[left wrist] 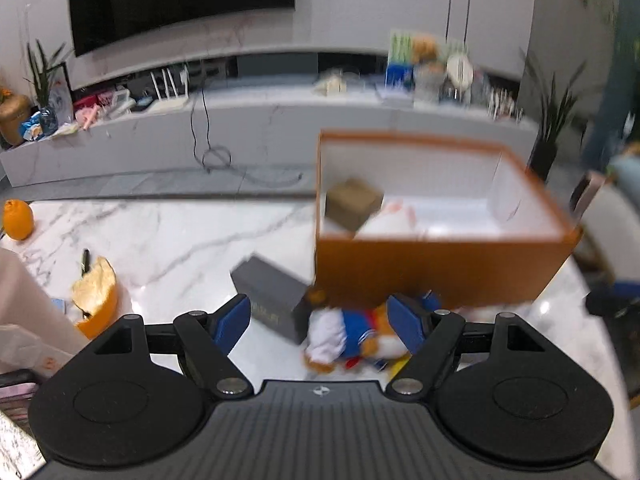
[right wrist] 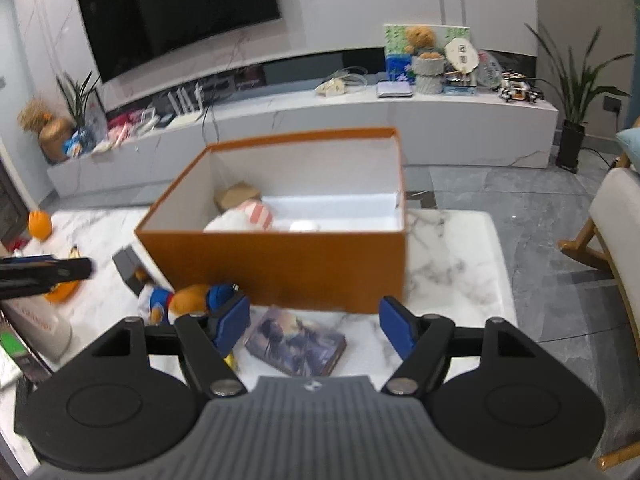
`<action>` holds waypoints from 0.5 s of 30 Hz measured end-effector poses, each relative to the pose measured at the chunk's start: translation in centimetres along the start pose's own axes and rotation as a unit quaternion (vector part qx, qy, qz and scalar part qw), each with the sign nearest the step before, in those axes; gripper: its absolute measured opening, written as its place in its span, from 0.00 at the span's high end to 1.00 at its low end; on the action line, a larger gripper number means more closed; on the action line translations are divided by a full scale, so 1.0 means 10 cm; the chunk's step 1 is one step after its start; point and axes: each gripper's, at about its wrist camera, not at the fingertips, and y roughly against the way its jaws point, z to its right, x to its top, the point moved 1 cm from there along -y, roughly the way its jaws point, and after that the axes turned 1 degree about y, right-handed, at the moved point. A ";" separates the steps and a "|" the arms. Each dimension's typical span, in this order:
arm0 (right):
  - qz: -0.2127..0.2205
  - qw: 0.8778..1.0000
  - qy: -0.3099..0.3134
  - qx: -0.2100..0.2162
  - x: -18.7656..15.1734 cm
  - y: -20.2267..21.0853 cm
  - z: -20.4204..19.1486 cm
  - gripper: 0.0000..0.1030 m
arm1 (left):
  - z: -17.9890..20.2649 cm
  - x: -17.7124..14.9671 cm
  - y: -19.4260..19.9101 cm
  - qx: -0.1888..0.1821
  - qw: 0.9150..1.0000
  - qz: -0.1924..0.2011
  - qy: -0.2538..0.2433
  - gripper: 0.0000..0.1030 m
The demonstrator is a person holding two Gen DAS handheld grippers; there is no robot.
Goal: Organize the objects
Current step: 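Move both tools back toward the sailor teddy bear and card box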
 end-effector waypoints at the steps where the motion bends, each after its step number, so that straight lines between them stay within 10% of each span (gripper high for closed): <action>1: -0.005 1.000 0.006 0.001 -0.02 -0.05 -0.03 0.29 | 0.01 -0.04 -0.11 0.001 1.000 -0.010 -0.007 0.13; 15: -0.021 0.997 0.073 0.000 -0.14 -0.83 -0.34 0.29 | -0.07 -0.24 -0.66 -0.058 0.996 -0.053 0.051 0.14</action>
